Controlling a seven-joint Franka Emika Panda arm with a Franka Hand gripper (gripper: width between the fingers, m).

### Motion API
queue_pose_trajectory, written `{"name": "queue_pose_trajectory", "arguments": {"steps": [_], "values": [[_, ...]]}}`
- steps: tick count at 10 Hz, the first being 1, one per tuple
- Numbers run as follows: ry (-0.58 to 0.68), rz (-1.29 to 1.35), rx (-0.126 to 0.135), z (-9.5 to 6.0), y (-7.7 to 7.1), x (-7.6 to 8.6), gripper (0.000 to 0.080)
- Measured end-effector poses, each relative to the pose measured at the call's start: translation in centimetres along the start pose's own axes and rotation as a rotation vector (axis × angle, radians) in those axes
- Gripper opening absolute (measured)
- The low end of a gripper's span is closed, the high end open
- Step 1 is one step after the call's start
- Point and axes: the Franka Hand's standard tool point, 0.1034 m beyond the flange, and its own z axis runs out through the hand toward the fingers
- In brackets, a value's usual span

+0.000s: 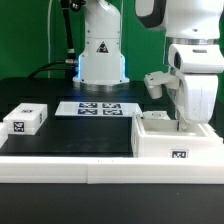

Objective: Assemble cabinet

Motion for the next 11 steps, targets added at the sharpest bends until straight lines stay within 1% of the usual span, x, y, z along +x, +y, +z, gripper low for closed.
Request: {"name": "queue_pose_trajectory", "arguments": {"steps": [2,3,4,5,6,7,8,9,10,11], "values": [[0.0,0.0,0.0,0.01,0.0,-0.02,0.0034],[0.0,0.001,0.001,0.03,-0.01,-0.05,0.0113],[0.0,0.001,0.001,0.03,-0.01,-0.08,0.0295],[0.0,0.002,0.001,0.03,-0.01,-0.1,0.0295],[0.0,0.002,0.001,0.04,-0.01,-0.11,0.0492],[0.0,0.002,0.001,0.04,0.0,-0.13,0.0492],[0.0,0.003,0.001,0.04,0.0,-0.15,0.0641],[0.0,0.003,0.001,0.04,0.0,-0.16,0.0749],[0.0,0.003,0.001,0.04,0.01,-0.18,0.0784],[0.0,0.004,0.001,0.05,0.01,-0.2,0.0784]]}}
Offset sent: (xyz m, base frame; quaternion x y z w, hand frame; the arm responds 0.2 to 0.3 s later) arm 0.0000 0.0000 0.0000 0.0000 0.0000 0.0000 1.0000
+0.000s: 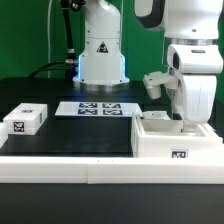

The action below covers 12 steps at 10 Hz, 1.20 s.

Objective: Assemble cabinet

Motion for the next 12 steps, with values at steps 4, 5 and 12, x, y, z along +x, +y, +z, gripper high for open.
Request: {"name": "queue_pose_trajectory", "arguments": {"steps": [4,5,12], "values": [[-0.012,0.024,-0.013,-2.8,-1.6,0.3,0.0797],[-0.013,0.027,-0.021,-3.8,-2.3,0.5,0.0797],[-0.015,0.071,-0.026,-4.6,-3.7,0.8,0.0797]]}}
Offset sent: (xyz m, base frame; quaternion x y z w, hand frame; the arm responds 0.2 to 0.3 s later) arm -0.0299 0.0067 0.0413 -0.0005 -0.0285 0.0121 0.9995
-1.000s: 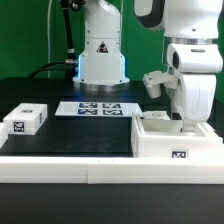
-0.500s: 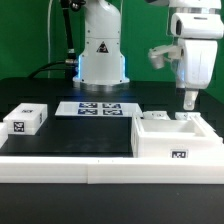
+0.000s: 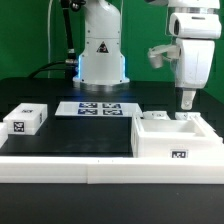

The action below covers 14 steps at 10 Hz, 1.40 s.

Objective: Assemble cabinet

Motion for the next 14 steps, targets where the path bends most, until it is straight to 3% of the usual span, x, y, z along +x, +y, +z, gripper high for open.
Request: {"name": "queue_pose_trajectory", "arguments": {"steps": [5,8,9,14], "values": [[0.04,-0.047,-0.007,1.7,-5.2,2.7,0.0797],[0.041,-0.043,-0.004,2.0,-5.2,2.6,0.0797],[0.06,-0.047,-0.007,2.9,-5.9,3.3,0.0797],[0.061,-0.056,0.035,5.4,-7.5,3.6,0.0797]]}}
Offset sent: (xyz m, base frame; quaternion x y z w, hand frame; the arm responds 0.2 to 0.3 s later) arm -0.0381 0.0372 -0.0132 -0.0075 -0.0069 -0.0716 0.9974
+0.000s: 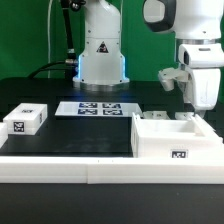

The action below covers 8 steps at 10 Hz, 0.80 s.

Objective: Assemble cabinet

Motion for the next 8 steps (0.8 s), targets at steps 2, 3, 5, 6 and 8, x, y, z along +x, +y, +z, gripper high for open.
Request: {"name": "queue_pose_trajectory", "arguments": {"steps": [2,3,5,6,8], "values": [[0.0,0.003,0.005,0.3,-0.14,-0.14,0.0786],[0.0,0.003,0.006,0.31,-0.14,-0.14,0.0617],[0.0,0.003,0.006,0.3,-0.14,-0.14,0.0292],[0.0,0.003,0.006,0.3,-0.13,-0.15,0.0292],[0.0,0.004,0.005,0.28,-0.1,-0.17,0.0105]]}}
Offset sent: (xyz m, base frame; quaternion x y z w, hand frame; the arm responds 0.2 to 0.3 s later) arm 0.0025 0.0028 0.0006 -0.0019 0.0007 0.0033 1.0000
